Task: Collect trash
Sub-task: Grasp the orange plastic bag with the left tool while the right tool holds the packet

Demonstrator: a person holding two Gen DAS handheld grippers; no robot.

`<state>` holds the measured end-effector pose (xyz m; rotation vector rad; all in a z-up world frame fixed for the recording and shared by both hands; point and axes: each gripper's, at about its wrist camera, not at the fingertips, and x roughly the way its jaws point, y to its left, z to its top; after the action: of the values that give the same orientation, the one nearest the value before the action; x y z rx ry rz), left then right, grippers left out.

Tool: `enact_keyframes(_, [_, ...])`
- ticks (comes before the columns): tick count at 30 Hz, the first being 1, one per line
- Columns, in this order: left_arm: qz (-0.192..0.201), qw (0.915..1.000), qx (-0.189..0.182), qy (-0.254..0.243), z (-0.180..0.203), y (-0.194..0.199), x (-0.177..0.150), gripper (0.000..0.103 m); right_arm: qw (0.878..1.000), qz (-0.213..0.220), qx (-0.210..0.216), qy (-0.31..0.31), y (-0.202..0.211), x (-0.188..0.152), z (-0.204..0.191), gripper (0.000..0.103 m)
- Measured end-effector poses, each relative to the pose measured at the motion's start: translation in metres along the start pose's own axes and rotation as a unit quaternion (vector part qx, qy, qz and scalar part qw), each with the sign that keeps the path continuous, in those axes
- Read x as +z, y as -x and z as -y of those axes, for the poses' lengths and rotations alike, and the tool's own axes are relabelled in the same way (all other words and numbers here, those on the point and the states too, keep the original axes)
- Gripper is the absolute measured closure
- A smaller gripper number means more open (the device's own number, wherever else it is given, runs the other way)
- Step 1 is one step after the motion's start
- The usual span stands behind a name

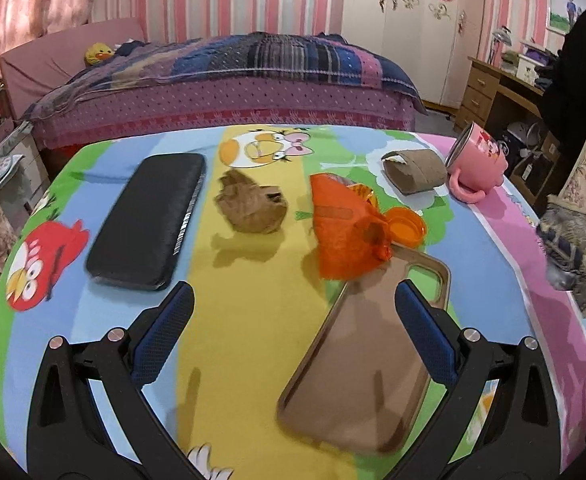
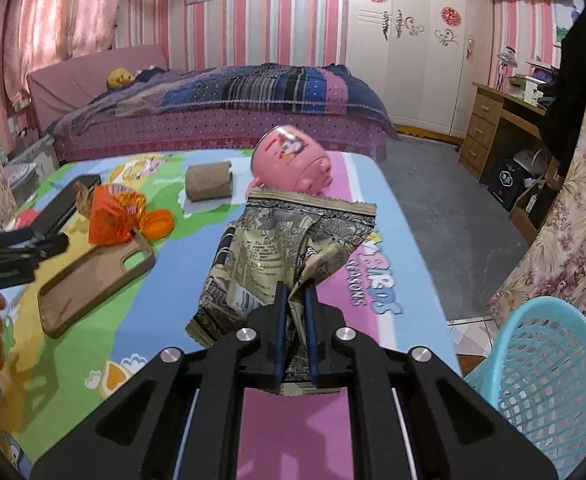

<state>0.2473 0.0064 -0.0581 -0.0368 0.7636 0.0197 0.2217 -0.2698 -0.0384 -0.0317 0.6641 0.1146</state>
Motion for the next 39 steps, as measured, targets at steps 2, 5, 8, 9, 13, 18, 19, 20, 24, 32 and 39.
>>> enact_keyframes(2, [0.001,0.9999,0.007,-0.01,0.007,-0.009,0.007,0.006,1.0,0.004,-0.004,0.004,0.002,0.001,0.003,0.094])
enact_keyframes(5, [-0.005,0.9999,0.0,-0.009,0.012,-0.022,0.013,0.008,1.0,0.009,-0.007,0.003,0.003,0.002,0.008,0.094])
enact_keyframes(8, [-0.01,0.9999,0.001,-0.012,0.015,-0.033,0.019,0.012,1.0,0.012,-0.006,-0.004,0.002,0.002,0.013,0.094])
enact_keyframes(9, [-0.006,1.0,-0.002,-0.004,0.013,-0.035,0.02,0.013,1.0,0.012,-0.005,-0.006,0.002,0.002,0.013,0.094])
enact_keyframes(13, [-0.011,0.9992,-0.036,0.013,0.011,-0.041,0.024,0.032,1.0,0.009,-0.002,-0.011,-0.002,0.002,0.014,0.094])
enact_keyframes(18, [-0.018,0.997,-0.075,-0.008,0.02,-0.042,0.02,0.073,1.0,0.011,0.001,-0.01,-0.003,0.001,0.01,0.094])
enact_keyframes(19, [-0.011,0.9969,-0.077,-0.013,0.022,-0.038,0.02,0.082,1.0,0.012,0.001,-0.009,-0.002,0.001,0.009,0.094])
enact_keyframes(20, [-0.003,0.9969,-0.076,-0.02,0.024,-0.034,0.02,0.09,1.0,0.013,0.002,-0.008,-0.002,0.001,0.009,0.094])
enact_keyframes(24, [0.013,0.9969,-0.063,-0.044,0.03,-0.014,0.016,0.097,1.0,0.02,-0.001,-0.001,0.003,0.002,0.006,0.094])
enact_keyframes(32, [0.06,0.9954,-0.034,-0.067,0.038,0.048,0.002,0.098,0.999,0.039,0.011,-0.005,0.026,0.0,0.001,0.094])
enact_keyframes(39, [0.103,0.993,-0.008,-0.057,0.034,0.093,-0.012,0.099,0.999,0.043,0.014,0.007,0.041,-0.008,-0.01,0.094])
